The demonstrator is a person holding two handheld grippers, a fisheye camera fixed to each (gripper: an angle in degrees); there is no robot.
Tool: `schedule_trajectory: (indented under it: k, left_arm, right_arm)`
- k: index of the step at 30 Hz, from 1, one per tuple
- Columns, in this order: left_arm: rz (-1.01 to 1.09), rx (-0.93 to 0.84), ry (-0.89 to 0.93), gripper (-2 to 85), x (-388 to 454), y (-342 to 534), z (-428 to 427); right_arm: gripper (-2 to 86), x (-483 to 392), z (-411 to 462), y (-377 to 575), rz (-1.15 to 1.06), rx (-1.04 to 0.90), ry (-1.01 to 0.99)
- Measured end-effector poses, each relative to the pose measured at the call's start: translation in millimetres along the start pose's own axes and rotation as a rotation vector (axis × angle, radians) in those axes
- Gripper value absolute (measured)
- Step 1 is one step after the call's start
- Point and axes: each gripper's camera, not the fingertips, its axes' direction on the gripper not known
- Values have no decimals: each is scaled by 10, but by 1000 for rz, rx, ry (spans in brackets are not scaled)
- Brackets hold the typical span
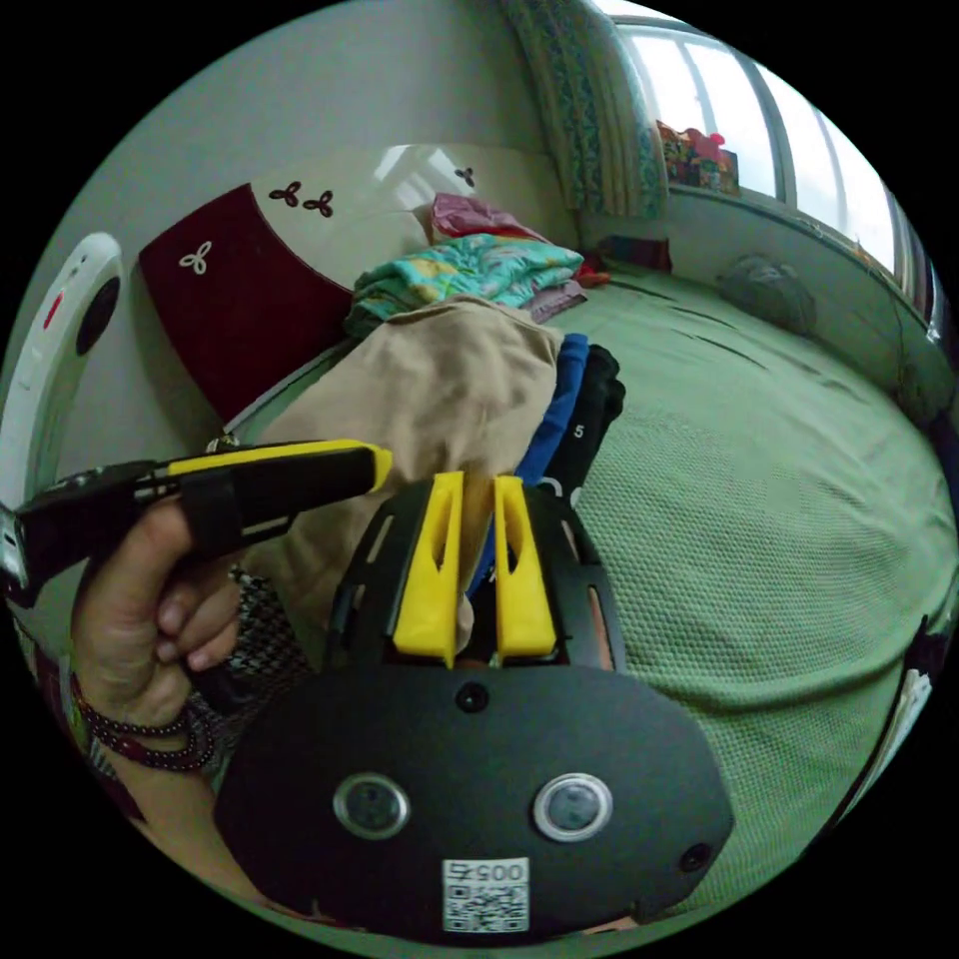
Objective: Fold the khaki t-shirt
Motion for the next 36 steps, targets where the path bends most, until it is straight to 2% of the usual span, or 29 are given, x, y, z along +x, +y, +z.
schedule_trajectory:
  k: [11, 17, 19, 21, 27, 36]
  left_arm:
    - [-3, -28, 37, -6, -7, -264, 320]
    - [-27, -34, 73, -6, 49, -399, 525]
    - [-26, -36, 69, -6, 93, -443, 588]
    - [-26, -36, 60, -6, 162, -497, 672]
    - [-6, -40, 98, -5, 421, -610, 904]
    - [41, -89, 105, -6, 1140, -790, 1391]
  right_arm:
    - [92, 289, 202, -148, 54, 13, -73]
    - [43, 417, 250, -198, 57, 5, -114]
    - [-2, 460, 187, -220, 21, 12, -69]
    - [-10, 512, 132, -230, 24, 13, -45]
    - [-14, 750, -117, -240, 35, 53, 99]
    - [-14, 1323, -456, -143, 112, 46, 159]
